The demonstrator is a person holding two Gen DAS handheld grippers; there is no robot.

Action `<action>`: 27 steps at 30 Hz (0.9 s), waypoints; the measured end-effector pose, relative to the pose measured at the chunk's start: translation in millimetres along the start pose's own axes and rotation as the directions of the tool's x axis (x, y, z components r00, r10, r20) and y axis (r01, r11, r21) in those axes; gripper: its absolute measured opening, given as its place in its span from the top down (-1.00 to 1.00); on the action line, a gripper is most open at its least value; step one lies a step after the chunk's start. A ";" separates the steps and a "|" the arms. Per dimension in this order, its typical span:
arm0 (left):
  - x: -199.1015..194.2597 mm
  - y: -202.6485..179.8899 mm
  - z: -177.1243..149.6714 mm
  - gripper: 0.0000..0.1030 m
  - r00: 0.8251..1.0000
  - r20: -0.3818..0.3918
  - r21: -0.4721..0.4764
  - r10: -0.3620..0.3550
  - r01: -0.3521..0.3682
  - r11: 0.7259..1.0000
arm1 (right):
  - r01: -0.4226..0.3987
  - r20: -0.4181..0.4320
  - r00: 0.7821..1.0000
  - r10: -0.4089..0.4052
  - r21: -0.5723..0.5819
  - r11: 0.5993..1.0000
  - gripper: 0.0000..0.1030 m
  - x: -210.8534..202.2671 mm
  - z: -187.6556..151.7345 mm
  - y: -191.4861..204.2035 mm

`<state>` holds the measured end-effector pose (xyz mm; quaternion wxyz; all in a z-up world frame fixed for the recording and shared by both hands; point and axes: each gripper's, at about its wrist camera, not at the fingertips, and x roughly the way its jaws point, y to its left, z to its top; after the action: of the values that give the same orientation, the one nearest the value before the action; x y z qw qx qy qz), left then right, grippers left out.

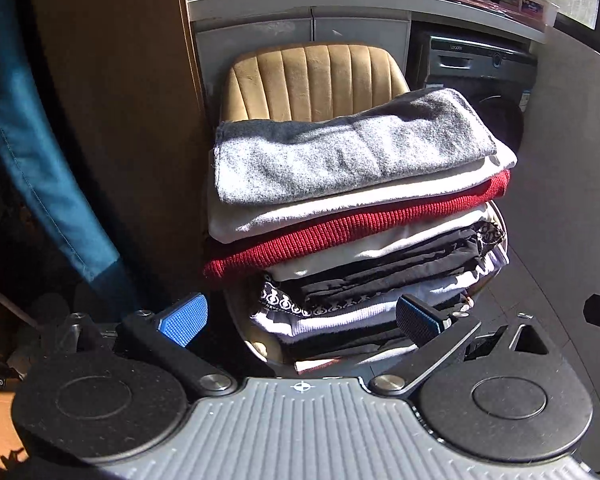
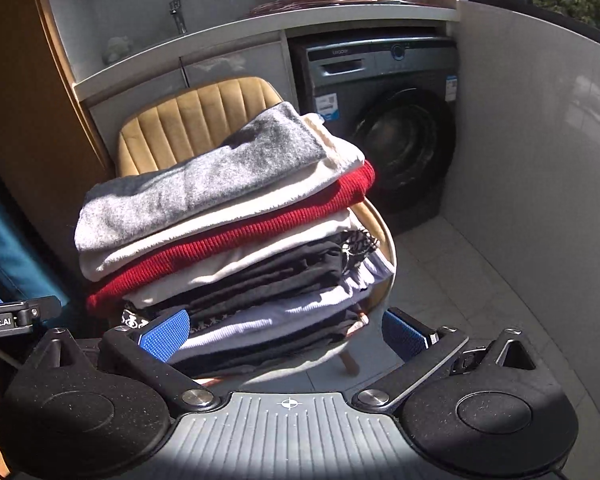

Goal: Fold clothes

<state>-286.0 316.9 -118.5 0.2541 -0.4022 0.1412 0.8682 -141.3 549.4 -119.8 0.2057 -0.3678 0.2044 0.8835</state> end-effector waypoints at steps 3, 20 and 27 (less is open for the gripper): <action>-0.7 -14.5 -10.7 -0.99 1.000 -0.031 -0.038 -0.005 0.004 0.999 | -0.047 -0.063 0.997 0.047 0.004 0.999 -0.98 4.3 -8.2 -11.6; -28.7 -55.9 -45.9 -0.99 0.994 -0.108 -0.173 -0.007 -0.012 0.985 | -0.068 -0.037 0.997 0.062 -0.169 0.983 -0.98 -20.4 -26.1 -38.4; -37.0 -56.1 -49.6 -0.99 0.996 -0.094 -0.218 -0.001 -0.020 0.976 | -0.067 -0.018 0.998 0.064 -0.201 0.977 -0.98 -28.3 -27.9 -38.5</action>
<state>-203.5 329.1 -123.9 0.1973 -0.4673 0.0588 0.8598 -87.5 561.1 -125.1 0.1370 -0.3850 0.1271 0.9038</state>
